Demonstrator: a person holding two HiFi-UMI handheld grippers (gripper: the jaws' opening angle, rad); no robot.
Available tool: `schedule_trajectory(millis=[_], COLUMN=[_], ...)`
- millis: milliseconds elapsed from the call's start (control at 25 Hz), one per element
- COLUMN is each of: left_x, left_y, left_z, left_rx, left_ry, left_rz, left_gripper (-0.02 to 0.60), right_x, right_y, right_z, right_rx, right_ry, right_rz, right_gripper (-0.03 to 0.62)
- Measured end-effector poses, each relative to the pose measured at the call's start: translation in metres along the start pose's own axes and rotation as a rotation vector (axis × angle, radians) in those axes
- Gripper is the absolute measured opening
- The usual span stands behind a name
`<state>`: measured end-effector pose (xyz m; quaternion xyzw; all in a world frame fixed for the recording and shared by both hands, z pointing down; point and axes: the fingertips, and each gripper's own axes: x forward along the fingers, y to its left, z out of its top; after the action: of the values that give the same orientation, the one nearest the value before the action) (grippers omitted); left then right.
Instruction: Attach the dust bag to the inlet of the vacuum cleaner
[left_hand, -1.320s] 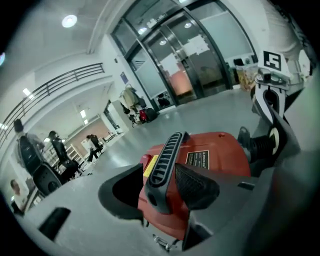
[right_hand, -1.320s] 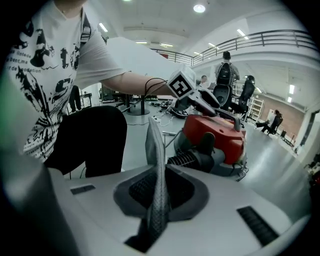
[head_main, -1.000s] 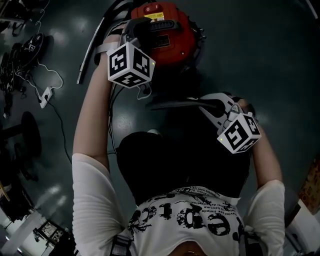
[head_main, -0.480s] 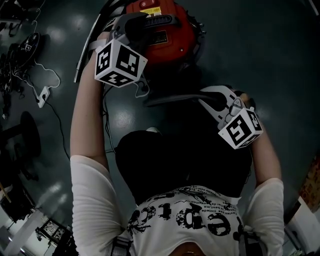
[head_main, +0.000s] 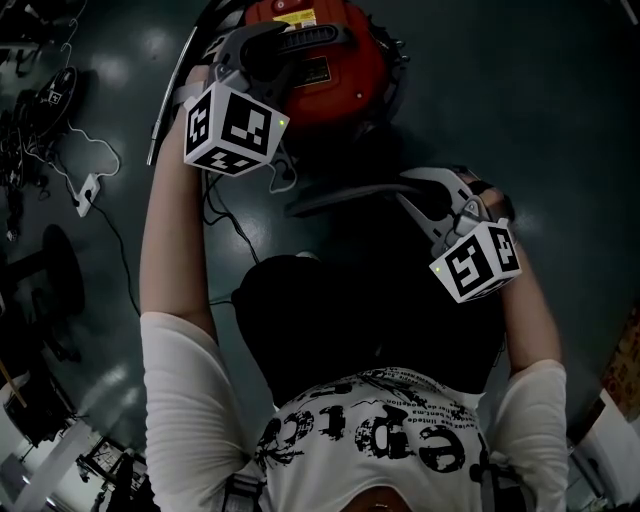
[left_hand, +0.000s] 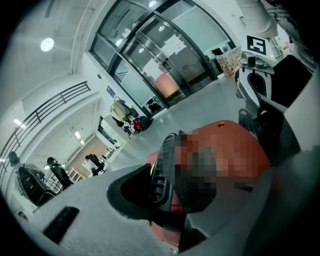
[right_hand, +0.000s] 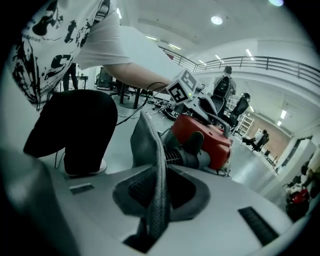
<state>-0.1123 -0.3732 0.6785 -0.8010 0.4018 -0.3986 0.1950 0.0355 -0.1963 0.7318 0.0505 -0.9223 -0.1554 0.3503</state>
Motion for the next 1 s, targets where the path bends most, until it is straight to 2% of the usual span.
schedule_trajectory(millis=[440, 840, 1000], left_x=[-0.003, 0.001, 0.001], left_y=[0.002, 0.001, 0.001], left_z=[0.002, -0.001, 0.000], left_rx=[-0.022, -0.051, -0.063], left_ry=[0.020, 0.031, 0.028], left_rz=[0.013, 0.024, 0.029], left_gripper=[0.118, 0.119, 0.118], right_x=[0.004, 0.010, 0.011], right_y=[-0.014, -0.026, -0.024], right_z=[0.005, 0.002, 0.000], right_rx=[0.056, 0.146, 0.215], right_ry=[0.009, 0.013, 0.010], right_rz=[-0.035, -0.131, -0.099], right_gripper=[0.046, 0.058, 0.058])
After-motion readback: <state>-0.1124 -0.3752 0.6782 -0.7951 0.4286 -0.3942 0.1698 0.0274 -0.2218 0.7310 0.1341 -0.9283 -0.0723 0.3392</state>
